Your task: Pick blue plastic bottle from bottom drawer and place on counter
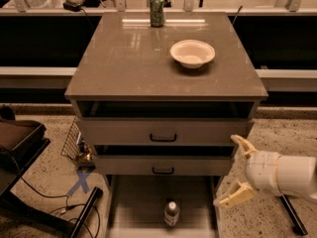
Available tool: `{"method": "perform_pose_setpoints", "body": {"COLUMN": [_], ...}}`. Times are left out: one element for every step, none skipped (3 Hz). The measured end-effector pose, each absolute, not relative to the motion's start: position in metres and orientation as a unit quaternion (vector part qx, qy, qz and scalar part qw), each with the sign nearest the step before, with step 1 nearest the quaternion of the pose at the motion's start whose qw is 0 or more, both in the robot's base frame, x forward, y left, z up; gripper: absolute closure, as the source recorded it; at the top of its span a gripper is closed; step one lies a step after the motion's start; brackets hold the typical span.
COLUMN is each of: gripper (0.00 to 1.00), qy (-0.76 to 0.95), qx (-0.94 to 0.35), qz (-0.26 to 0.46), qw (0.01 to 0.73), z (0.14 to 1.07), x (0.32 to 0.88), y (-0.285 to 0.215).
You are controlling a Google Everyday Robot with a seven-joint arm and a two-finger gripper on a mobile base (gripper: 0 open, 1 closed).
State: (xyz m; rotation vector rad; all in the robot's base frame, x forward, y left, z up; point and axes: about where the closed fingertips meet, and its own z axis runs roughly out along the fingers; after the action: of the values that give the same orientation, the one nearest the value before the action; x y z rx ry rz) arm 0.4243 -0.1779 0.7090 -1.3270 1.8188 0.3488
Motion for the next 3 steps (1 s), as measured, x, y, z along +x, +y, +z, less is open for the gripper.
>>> {"method": "perform_pose_setpoints", "body": {"gripper": [0.00,0.00,0.00], "qy": [0.700,0.660,0.618], "qx": [-0.527,-0.540,-0.554], "qz": [0.166,0.190,0.244], "qw": [0.453,0.487,0.501], "z": [0.658,0.611,0.520], "x": [0.438,0.447,0.449], "y": [-0.184,-0.193,-0.195]}}
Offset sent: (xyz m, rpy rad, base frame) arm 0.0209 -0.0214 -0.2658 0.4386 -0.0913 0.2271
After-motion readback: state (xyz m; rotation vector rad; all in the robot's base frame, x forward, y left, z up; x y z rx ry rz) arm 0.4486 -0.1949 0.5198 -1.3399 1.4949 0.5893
